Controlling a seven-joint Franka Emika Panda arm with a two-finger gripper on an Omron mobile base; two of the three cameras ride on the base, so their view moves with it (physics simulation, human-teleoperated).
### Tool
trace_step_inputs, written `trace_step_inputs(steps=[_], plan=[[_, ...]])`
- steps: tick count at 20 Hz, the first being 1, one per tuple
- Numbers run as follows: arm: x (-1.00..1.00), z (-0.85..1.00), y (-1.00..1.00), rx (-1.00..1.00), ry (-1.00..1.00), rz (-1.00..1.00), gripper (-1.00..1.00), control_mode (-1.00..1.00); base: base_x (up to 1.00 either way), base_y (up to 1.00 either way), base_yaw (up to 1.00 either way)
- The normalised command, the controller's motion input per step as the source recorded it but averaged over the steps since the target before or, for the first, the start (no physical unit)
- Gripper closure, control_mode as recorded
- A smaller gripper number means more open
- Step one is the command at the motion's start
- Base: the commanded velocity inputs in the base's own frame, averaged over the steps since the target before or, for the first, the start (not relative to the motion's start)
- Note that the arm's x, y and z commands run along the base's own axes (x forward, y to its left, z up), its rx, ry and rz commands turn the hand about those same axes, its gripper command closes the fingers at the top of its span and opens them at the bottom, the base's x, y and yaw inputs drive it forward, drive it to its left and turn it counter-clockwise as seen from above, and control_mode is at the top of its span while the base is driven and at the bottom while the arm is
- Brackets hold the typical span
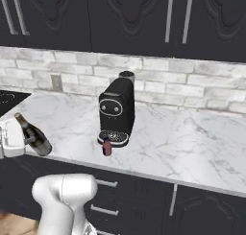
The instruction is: There is a wine glass and glass cup on the dining counter. Place the wine bottle next to the wine glass and the juice bottle next to the glass cup.
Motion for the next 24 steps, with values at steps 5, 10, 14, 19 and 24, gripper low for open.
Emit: trace_step_inputs(steps=[5,10,14,19,24], plan=[[0.0,0.0,0.0,0.0,0.0,0.0,1.0,1.0,-0.16,0.05,0.87],[0.0,0.0,0.0,0.0,0.0,0.0,1.0,1.0,0.0,0.0,1.0],[0.0,0.0,0.0,0.0,0.0,0.0,1.0,1.0,0.0,0.0,1.0],[0.0,0.0,0.0,0.0,0.0,0.0,1.0,1.0,-0.01,0.0,1.0],[0.0,0.0,0.0,0.0,0.0,0.0,1.0,1.0,-0.02,0.0,1.0]])
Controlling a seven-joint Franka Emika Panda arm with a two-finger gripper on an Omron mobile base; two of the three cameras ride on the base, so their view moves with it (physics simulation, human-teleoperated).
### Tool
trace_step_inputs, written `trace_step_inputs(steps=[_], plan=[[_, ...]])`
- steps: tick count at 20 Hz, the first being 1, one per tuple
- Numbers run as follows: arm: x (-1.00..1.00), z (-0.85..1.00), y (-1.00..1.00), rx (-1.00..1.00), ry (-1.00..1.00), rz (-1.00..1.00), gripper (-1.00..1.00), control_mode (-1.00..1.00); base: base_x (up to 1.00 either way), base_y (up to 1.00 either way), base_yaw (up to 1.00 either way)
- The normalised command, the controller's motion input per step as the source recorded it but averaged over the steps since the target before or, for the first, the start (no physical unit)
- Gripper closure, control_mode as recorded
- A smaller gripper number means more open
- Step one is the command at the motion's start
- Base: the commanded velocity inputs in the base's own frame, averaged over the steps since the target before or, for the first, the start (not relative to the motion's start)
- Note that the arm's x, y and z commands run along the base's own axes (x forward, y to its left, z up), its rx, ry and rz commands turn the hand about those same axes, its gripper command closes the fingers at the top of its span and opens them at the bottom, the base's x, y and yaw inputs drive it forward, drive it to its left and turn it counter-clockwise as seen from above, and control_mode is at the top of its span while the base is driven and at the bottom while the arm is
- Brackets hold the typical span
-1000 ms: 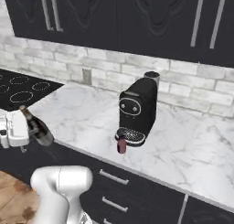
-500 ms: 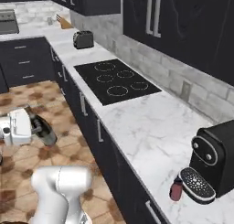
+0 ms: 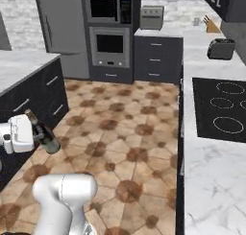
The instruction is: There is a wine glass and glass cup on the dining counter. Place the wine bottle next to the wine glass and the juice bottle next to the glass cup.
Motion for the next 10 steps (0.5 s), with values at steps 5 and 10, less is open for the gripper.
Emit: trace_step_inputs(steps=[5,10], plan=[[0.0,0.0,0.0,0.0,0.0,0.0,1.0,1.0,0.0,0.0,1.0],[0.0,0.0,0.0,0.0,0.0,0.0,1.0,1.0,0.0,0.0,1.0]])
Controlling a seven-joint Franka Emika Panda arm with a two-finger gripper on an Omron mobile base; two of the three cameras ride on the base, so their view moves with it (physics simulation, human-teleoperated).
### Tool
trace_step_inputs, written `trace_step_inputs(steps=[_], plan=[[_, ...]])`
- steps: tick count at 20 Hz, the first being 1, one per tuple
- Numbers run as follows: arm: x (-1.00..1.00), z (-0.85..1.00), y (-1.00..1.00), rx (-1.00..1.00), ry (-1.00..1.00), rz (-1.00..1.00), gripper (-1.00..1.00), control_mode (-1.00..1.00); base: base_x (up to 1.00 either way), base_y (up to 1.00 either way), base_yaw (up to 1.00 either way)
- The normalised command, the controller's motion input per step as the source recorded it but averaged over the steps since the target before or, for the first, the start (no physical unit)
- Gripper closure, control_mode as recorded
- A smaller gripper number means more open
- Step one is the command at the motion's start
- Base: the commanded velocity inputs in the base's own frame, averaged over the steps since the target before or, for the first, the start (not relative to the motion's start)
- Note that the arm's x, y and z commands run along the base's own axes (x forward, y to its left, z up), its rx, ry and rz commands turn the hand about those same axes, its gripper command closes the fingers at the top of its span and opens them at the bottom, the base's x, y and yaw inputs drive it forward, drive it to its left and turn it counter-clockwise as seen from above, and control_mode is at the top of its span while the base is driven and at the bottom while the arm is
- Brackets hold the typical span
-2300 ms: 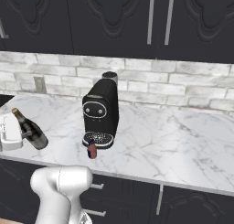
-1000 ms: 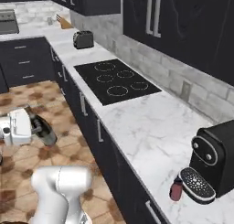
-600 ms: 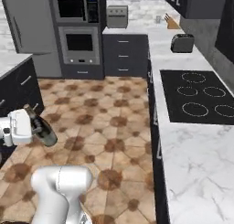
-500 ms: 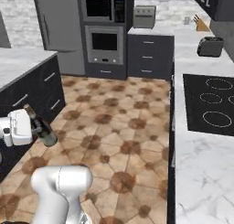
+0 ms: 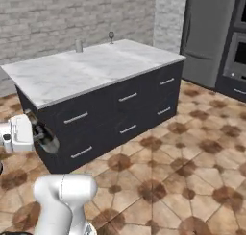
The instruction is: There is a wine glass and glass cup on the dining counter. Place the wine bottle next to the wine glass and the juice bottle next to the glass cup.
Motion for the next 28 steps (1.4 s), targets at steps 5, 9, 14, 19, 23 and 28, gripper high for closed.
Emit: trace_step_inputs(steps=[5,9,14,19,23,28], plan=[[0.0,0.0,0.0,0.0,0.0,0.0,1.0,1.0,0.05,0.0,0.7],[0.0,0.0,0.0,0.0,0.0,0.0,1.0,1.0,0.39,0.36,0.02],[0.0,0.0,0.0,0.0,0.0,0.0,1.0,1.0,0.52,0.46,-0.1],[0.0,0.0,0.0,0.0,0.0,0.0,1.0,1.0,0.48,0.61,-0.04],[0.0,0.0,0.0,0.0,0.0,0.0,1.0,1.0,0.39,0.63,0.0],[0.0,0.0,0.0,0.0,0.0,0.0,1.0,1.0,0.45,0.67,-0.01]])
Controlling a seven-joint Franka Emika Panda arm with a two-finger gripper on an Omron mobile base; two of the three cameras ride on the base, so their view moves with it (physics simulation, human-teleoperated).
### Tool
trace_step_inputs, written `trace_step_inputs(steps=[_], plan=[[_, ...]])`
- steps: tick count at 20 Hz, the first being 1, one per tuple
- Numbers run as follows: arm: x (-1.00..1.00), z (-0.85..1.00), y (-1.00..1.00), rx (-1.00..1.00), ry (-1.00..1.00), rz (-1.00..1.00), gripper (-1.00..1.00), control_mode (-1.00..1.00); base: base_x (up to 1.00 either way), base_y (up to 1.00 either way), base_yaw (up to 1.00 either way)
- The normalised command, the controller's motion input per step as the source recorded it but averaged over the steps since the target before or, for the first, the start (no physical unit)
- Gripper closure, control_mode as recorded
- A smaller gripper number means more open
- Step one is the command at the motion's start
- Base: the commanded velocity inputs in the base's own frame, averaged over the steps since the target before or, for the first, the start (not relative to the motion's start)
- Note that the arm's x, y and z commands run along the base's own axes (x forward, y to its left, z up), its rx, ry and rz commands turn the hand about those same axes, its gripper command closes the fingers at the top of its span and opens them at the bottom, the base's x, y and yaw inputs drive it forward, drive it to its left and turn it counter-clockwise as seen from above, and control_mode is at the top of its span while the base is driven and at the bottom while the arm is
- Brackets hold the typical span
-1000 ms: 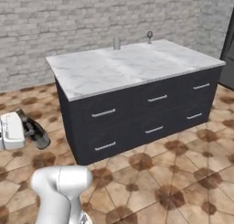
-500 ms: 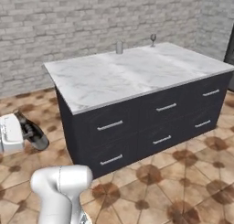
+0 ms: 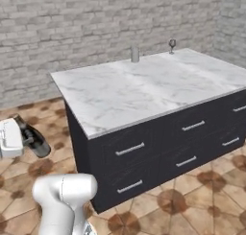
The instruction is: There is a wine glass and glass cup on the dining counter. Place the wine bottle next to the wine glass and the juice bottle next to the glass cup.
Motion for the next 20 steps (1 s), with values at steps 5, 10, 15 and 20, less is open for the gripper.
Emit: trace_step_inputs(steps=[5,10,15,20], plan=[[0.0,0.0,0.0,0.0,0.0,0.0,1.0,1.0,0.56,0.7,-0.08],[0.0,0.0,0.0,0.0,0.0,0.0,1.0,1.0,0.55,0.69,-0.1],[0.0,0.0,0.0,0.0,0.0,0.0,1.0,1.0,0.42,0.72,-0.14],[0.0,0.0,0.0,0.0,0.0,0.0,1.0,1.0,0.28,0.71,-0.21]])
